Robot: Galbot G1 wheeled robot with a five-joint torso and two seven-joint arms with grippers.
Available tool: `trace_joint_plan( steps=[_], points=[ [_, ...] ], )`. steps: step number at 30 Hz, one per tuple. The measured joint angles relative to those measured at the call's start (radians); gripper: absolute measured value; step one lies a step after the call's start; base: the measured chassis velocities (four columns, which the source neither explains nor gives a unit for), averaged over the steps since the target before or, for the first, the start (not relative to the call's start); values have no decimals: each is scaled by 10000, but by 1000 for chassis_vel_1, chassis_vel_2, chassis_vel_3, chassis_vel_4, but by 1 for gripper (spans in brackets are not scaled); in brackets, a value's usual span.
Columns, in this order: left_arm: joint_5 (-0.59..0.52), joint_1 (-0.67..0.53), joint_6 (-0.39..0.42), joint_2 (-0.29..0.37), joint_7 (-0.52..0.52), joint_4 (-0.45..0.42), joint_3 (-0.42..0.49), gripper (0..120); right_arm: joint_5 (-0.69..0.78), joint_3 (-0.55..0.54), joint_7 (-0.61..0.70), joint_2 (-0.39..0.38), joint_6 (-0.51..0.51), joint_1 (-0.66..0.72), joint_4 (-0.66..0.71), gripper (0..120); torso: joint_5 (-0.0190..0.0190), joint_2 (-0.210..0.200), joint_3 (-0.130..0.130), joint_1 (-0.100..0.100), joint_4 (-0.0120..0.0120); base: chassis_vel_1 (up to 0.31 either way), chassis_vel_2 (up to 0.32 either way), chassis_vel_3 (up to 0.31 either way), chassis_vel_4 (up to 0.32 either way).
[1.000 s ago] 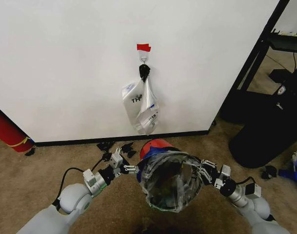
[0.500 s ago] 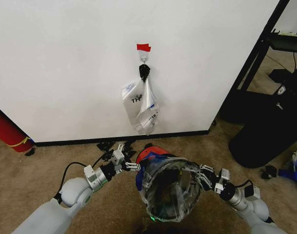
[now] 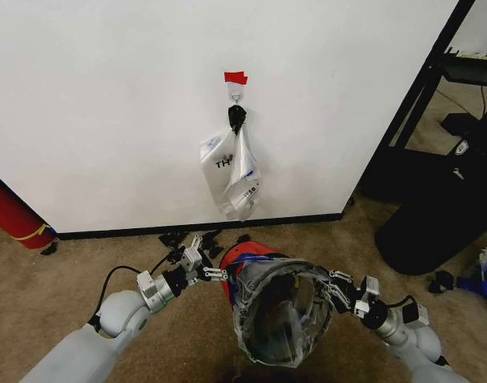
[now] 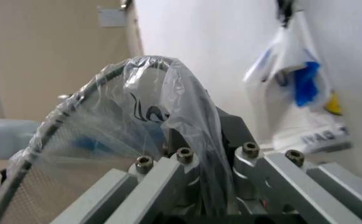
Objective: Pick up the garbage bag from the wall and place it over the trash bin.
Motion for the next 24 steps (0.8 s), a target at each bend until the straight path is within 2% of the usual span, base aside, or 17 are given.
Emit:
trace_joint_plan(
  steps=[10,16,24],
  points=[
    [-191,-9,-403,46,649,-46,-424,100,455,-415,1521,174,194,11,-168,1,-2,0,0,0,0,0,0,0,0],
    [-650,-283,-404,-6,342,82,-619,100,335,-284,819,197,57,66,-594,1,1,0,0,0,-1,0,0,0,0],
    [-1239,-651,-456,-15,975,686,-580,100,535,-139,267,180,-234,52,-708,1,-1,0,0,0,-1,0,0,0,0]
  ],
)
